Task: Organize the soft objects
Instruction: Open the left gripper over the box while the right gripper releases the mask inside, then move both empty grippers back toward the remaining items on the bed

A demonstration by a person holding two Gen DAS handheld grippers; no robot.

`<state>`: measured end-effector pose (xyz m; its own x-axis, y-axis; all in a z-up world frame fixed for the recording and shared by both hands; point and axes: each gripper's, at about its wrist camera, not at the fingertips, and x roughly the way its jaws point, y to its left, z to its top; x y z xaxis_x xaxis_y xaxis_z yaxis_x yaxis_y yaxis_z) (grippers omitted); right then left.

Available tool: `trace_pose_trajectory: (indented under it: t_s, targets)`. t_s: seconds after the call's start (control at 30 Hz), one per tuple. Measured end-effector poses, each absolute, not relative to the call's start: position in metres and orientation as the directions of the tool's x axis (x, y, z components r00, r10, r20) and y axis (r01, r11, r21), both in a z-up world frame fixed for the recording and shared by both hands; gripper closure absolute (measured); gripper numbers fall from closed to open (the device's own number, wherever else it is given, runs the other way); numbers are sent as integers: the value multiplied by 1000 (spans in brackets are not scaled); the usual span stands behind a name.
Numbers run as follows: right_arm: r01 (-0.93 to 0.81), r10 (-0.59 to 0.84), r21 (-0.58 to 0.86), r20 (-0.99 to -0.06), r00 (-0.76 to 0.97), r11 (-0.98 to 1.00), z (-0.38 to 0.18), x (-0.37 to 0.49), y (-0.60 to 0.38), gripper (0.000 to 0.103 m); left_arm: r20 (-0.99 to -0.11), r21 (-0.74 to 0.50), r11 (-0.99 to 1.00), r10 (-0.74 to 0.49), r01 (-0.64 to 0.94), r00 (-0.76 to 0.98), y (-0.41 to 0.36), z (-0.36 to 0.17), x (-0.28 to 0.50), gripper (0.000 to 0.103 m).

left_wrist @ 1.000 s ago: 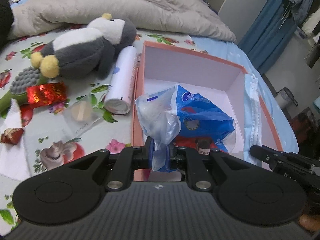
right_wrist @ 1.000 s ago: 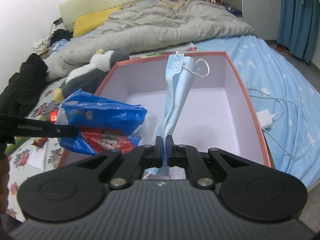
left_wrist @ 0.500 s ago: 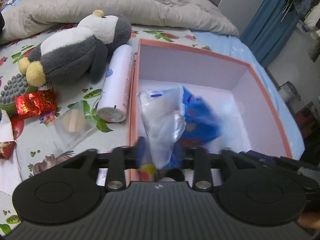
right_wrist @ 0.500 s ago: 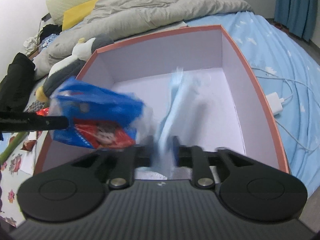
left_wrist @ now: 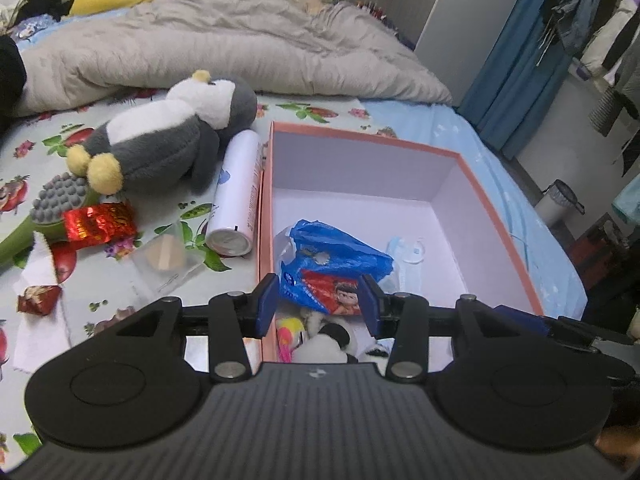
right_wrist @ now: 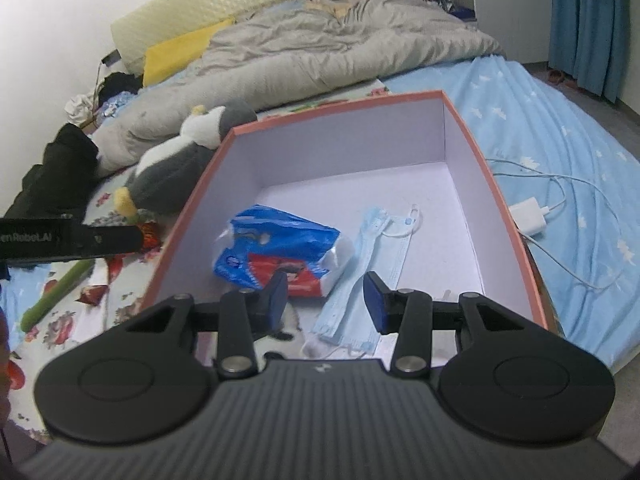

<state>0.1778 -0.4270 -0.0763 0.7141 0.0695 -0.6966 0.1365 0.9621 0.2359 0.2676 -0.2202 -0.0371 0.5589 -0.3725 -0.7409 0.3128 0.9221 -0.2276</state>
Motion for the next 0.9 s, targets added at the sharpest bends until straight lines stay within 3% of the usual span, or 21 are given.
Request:
trace_pose_trajectory:
  t_s: [0.9]
  targets:
    - [46, 111, 240, -602, 791, 970, -39, 61, -341, 58, -651, -233, 927, -374, 295, 660, -121, -4, 117, 54]
